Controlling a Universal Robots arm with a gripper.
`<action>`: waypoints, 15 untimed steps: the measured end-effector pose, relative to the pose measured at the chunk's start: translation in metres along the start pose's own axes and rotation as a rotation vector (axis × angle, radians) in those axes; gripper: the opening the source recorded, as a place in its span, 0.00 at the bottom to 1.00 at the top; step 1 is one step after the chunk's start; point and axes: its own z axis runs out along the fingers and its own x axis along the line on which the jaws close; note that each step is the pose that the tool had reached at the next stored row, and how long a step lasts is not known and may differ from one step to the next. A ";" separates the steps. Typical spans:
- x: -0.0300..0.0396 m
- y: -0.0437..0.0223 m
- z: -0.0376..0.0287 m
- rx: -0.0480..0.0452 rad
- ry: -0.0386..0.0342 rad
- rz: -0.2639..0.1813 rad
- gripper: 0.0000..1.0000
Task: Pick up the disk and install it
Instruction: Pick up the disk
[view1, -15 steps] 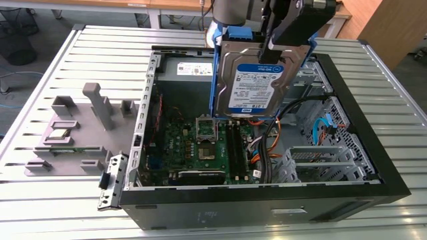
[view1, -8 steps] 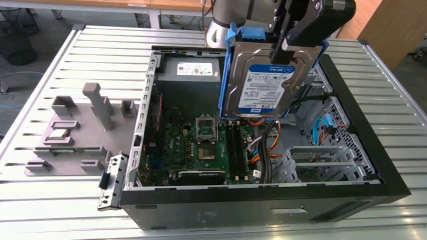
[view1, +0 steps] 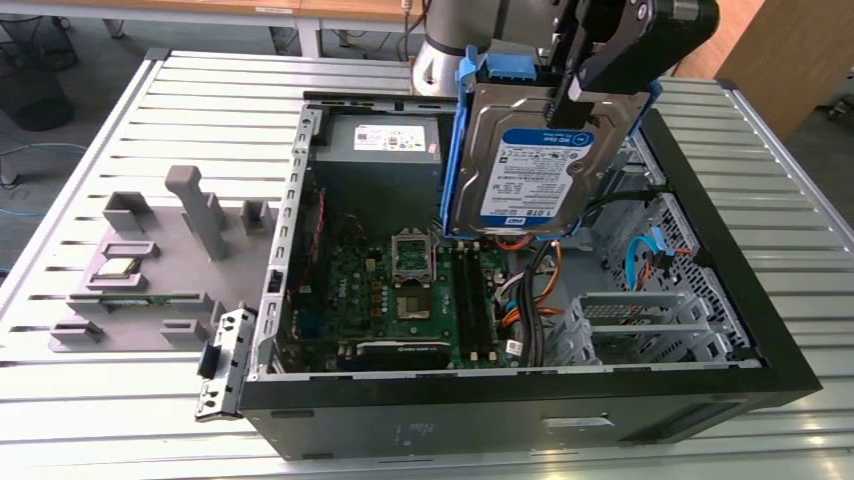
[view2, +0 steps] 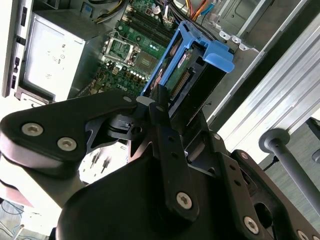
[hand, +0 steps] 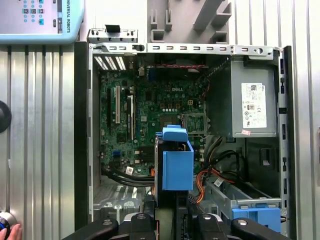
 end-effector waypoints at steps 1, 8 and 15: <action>0.0000 0.0000 0.0000 0.0000 -0.0001 0.000 0.35; -0.0001 -0.0030 -0.0001 0.0000 -0.0001 0.000 0.35; -0.0003 -0.0110 -0.0003 0.0000 0.0000 0.000 0.35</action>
